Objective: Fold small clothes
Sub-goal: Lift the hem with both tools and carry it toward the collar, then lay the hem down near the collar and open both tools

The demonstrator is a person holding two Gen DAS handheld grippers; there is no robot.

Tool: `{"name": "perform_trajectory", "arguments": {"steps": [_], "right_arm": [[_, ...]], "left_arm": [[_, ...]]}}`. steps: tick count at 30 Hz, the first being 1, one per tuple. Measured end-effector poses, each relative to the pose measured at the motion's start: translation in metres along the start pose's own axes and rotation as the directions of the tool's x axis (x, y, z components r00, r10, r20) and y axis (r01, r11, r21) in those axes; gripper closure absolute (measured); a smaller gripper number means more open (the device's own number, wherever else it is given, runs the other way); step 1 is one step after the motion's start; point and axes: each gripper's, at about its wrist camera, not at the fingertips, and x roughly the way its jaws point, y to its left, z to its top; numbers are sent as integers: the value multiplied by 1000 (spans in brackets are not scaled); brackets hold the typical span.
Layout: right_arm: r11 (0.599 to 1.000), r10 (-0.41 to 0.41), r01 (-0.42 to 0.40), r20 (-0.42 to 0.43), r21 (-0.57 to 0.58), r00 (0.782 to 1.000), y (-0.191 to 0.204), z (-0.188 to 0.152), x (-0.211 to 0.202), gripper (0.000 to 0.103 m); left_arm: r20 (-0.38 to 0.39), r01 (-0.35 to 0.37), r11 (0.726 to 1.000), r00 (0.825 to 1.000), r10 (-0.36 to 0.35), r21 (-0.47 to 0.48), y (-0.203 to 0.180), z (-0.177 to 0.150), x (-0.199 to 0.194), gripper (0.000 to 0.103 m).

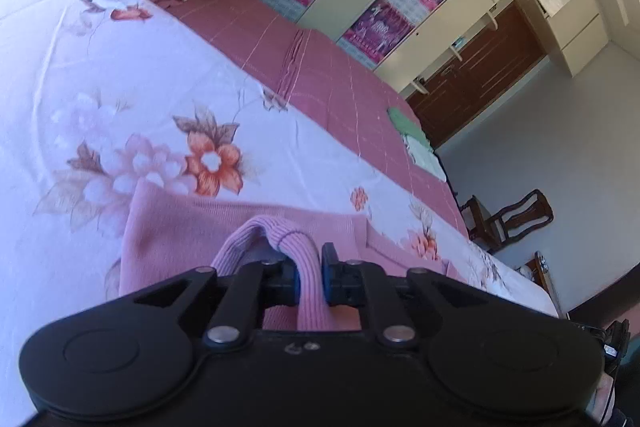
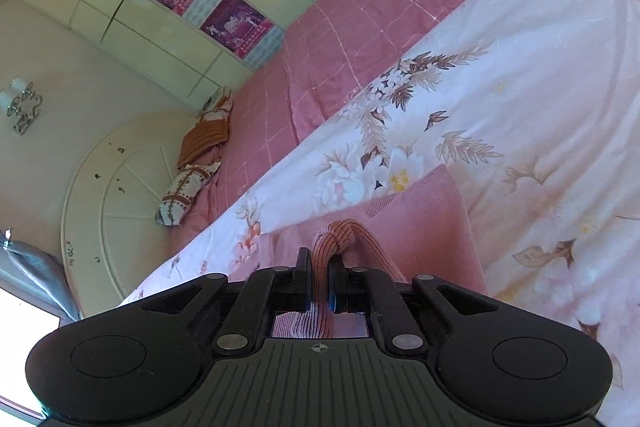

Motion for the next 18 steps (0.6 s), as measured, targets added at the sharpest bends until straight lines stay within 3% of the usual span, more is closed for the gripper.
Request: {"name": "perform_trajectory", "arguments": {"steps": [1, 2, 3, 4, 6, 10, 13, 15, 18], "right_arm": [[1000, -13, 13, 7, 3, 1000, -3, 2, 6, 92], [1000, -28, 28, 16, 6, 999, -5, 3, 12, 84], [999, -35, 35, 36, 0, 999, -7, 3, 12, 62], [999, -35, 37, 65, -21, 997, -7, 2, 11, 48], [995, -53, 63, 132, -74, 990, -3, 0, 5, 37], [978, -62, 82, 111, -189, 992, 3, -3, 10, 38], [942, -102, 125, 90, -310, 991, 13, -10, 20, 41], [912, -154, 168, 67, -374, 986, 21, -16, 35, 47], [852, -228, 230, 64, -470, 972, 26, -26, 58, 57]], "left_arm": [[27, 11, 1000, 1000, -11, -4, 2, 1, 0, 73], [42, 15, 1000, 999, -15, -9, 5, 3, 0, 69], [56, 8, 1000, 998, -8, -3, 5, 3, -1, 62], [75, -11, 1000, 997, 10, 17, 5, 4, -2, 46], [104, -62, 994, 993, 53, 86, 2, 4, -5, 36], [86, -89, 980, 994, 75, 179, 3, 9, -6, 39], [-11, -126, 939, 991, 137, 320, -4, 7, 13, 47], [-35, -165, 892, 980, 197, 422, -12, 0, 27, 48], [7, -207, 815, 970, 242, 542, -24, -15, 37, 48]]}}
